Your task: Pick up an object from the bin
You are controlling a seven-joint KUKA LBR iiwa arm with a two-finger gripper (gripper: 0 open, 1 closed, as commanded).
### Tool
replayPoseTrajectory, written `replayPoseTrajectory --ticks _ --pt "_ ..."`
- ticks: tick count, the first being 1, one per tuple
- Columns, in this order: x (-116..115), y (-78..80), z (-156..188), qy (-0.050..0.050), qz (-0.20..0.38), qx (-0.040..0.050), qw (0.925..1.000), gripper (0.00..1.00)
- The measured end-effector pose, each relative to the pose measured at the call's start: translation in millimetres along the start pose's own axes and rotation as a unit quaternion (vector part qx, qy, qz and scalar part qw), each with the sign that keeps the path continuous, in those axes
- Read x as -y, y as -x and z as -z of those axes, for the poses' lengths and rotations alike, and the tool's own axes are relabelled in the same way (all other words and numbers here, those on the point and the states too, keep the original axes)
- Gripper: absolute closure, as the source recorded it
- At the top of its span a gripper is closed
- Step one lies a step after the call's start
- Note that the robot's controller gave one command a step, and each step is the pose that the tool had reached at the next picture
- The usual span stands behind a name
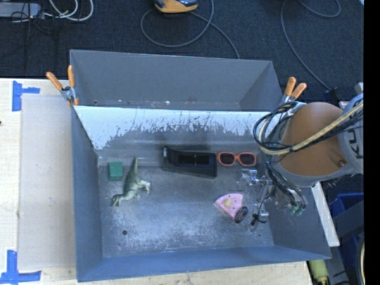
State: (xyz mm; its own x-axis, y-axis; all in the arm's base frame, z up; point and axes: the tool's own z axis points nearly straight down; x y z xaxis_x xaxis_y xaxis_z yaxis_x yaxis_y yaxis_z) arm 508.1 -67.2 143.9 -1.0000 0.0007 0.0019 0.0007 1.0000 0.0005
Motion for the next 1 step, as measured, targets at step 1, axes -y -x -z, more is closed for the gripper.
replayPoseTrajectory --ticks 1 --pt "19.2 -2.6 -71.9 0.000 -0.030 -0.0032 0.9995 0.00"
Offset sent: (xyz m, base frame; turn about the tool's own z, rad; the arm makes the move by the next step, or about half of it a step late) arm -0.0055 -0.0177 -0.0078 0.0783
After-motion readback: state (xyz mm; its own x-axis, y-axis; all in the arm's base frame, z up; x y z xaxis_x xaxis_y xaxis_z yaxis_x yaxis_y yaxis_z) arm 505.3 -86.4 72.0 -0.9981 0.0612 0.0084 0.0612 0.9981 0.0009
